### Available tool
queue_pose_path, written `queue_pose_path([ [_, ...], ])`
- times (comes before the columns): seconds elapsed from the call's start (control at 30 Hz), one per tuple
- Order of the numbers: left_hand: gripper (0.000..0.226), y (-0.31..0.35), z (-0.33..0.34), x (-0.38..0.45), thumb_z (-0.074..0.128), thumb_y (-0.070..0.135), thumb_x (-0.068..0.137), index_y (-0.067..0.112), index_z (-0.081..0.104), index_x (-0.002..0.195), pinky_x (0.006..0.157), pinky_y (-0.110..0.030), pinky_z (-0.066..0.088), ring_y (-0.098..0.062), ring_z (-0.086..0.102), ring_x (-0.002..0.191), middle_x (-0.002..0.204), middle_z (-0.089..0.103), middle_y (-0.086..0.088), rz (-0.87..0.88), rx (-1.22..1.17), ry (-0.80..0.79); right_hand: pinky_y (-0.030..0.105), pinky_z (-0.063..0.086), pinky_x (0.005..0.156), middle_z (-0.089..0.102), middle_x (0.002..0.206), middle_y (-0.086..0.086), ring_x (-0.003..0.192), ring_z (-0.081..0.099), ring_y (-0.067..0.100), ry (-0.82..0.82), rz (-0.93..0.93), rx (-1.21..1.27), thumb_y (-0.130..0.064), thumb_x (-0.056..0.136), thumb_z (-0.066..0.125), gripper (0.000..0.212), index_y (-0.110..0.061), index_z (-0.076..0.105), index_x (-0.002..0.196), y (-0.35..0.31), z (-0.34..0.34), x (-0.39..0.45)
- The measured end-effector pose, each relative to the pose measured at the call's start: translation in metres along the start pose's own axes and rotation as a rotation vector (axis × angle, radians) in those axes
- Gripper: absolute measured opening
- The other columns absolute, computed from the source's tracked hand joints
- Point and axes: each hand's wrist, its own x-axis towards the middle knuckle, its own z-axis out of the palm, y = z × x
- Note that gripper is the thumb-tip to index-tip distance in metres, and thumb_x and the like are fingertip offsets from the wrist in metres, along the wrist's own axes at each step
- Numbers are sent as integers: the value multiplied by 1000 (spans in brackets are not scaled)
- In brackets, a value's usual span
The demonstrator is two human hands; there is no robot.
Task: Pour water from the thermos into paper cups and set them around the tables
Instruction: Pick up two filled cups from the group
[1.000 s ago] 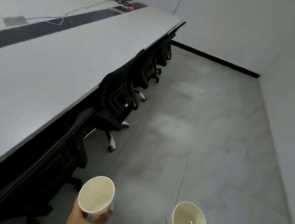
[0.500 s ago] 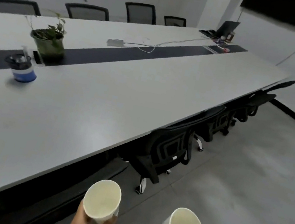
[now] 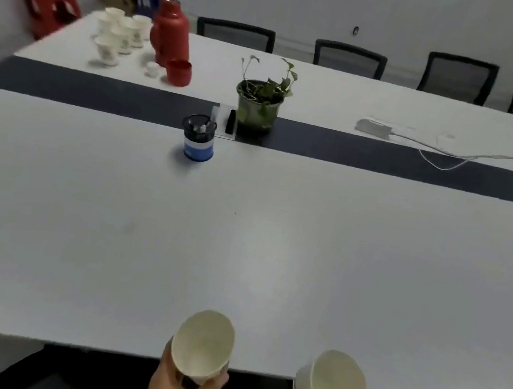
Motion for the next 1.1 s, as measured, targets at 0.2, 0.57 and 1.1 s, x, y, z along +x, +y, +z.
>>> queue_pose_path([
  [0.2,85,26,6,101,109,13,56,32,67,127,99,-39,58,-12,73,110,114,77,16,-62,-31,392,44,53,98,72,121,-8,110,70,21,-200,-69,-69,-33,41,111,108,-36,54,134,-45,72,128],
  [0.57,94,28,-63,296,107,14,63,16,57,142,103,-44,57,-26,70,119,130,71,-3,-63,49,595,47,52,93,69,124,-12,110,68,21,-285,-90,-62,-23,48,109,104,-40,53,133,-95,173,215],
  [1.1,97,28,-92,348,103,4,68,9,53,151,114,-39,48,-22,62,132,145,64,-6,23,48,560,47,52,98,74,120,-9,113,70,23,-138,-91,-115,-9,50,107,89,-40,68,124,-68,169,193],
])
